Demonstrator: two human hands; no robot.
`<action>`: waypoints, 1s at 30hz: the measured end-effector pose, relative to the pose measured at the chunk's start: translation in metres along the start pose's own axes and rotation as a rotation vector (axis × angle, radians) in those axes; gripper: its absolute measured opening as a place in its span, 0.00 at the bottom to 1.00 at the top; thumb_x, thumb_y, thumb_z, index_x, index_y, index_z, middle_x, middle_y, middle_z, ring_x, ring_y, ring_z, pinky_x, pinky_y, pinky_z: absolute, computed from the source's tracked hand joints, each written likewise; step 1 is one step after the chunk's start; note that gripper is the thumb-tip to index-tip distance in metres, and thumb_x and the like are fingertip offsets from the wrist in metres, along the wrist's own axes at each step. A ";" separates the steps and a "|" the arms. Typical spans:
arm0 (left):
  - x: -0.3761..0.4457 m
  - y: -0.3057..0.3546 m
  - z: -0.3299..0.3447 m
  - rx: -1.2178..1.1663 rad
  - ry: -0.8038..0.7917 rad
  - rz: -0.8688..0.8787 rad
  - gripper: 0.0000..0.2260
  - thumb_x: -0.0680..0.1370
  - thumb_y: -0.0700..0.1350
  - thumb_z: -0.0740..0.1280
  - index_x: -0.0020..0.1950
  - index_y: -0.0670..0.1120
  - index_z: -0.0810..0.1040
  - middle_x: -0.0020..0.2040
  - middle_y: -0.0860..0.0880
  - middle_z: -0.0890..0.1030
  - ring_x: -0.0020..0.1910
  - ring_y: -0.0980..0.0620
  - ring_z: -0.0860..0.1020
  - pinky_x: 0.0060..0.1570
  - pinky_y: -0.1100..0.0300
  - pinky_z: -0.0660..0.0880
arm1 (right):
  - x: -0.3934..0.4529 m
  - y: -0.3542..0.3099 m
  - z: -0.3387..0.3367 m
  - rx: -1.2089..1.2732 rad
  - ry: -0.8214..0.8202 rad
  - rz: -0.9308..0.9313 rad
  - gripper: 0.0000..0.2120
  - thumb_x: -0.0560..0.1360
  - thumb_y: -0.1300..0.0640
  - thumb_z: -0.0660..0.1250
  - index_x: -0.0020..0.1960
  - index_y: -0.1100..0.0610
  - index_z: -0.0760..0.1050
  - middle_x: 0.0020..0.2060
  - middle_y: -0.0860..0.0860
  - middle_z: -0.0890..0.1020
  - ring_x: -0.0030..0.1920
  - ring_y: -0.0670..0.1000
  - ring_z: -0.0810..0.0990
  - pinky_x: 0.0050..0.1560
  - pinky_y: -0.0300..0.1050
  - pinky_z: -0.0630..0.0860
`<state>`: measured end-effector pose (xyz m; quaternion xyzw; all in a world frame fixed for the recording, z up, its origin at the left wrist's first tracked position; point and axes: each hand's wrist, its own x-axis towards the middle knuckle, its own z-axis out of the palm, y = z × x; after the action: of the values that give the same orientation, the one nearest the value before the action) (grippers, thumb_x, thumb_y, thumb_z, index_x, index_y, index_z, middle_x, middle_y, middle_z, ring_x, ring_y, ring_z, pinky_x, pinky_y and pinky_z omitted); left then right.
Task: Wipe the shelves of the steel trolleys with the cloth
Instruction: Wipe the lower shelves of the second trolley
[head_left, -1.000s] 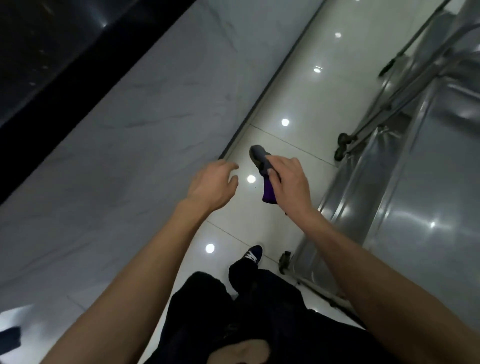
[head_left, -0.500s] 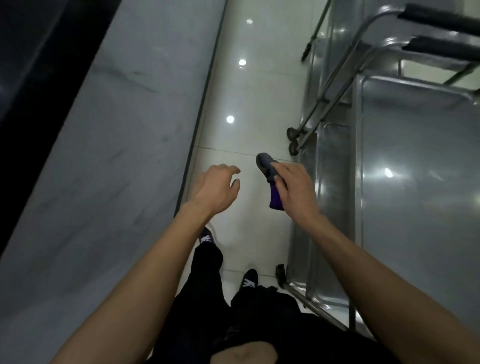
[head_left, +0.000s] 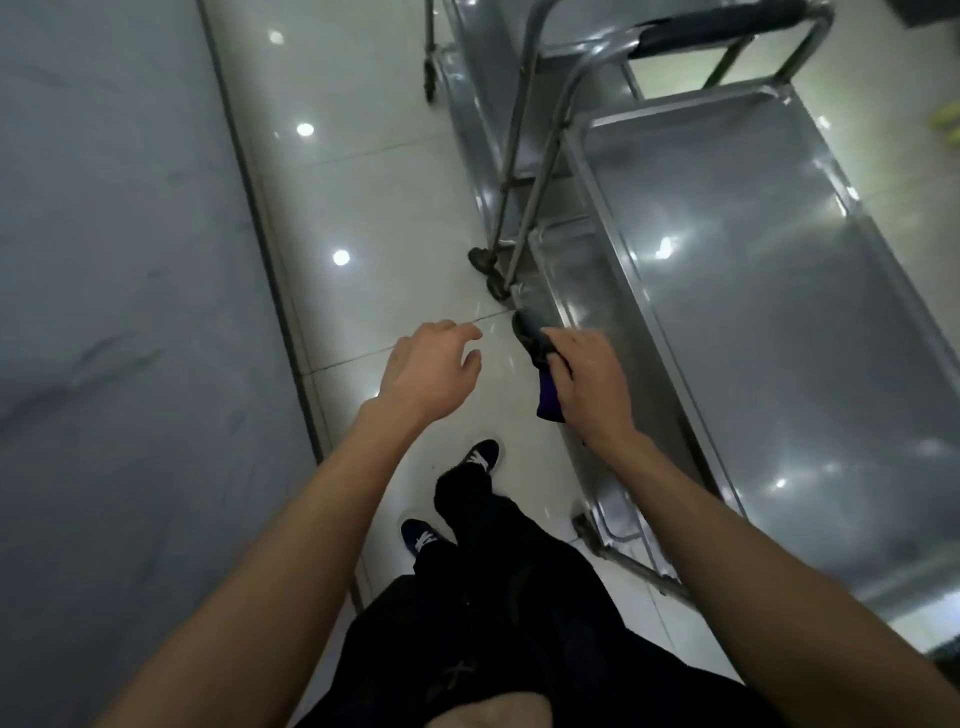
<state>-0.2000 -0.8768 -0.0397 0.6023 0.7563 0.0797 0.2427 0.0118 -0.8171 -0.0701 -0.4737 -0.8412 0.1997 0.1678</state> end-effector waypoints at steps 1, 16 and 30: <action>0.014 0.002 0.001 0.009 -0.025 0.025 0.17 0.82 0.51 0.60 0.70 0.51 0.75 0.65 0.49 0.79 0.63 0.45 0.76 0.60 0.47 0.74 | 0.004 0.006 0.002 0.004 0.016 0.031 0.14 0.79 0.64 0.64 0.63 0.60 0.78 0.55 0.53 0.82 0.54 0.55 0.75 0.57 0.49 0.72; 0.169 0.014 -0.012 0.275 -0.368 0.293 0.17 0.83 0.50 0.60 0.72 0.50 0.74 0.65 0.47 0.79 0.64 0.46 0.75 0.61 0.46 0.74 | 0.057 0.057 0.052 0.025 0.087 0.403 0.15 0.79 0.63 0.66 0.66 0.60 0.77 0.59 0.54 0.82 0.56 0.55 0.76 0.59 0.51 0.76; 0.302 -0.007 -0.004 0.305 -0.565 0.611 0.17 0.82 0.50 0.61 0.70 0.50 0.75 0.63 0.47 0.79 0.63 0.45 0.75 0.62 0.46 0.73 | 0.112 0.032 0.096 -0.029 0.254 0.847 0.15 0.80 0.63 0.64 0.66 0.61 0.78 0.60 0.57 0.81 0.59 0.59 0.77 0.62 0.53 0.73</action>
<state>-0.2552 -0.5916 -0.1210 0.8252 0.4508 -0.1324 0.3134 -0.0653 -0.7224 -0.1590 -0.7996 -0.5485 0.1790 0.1667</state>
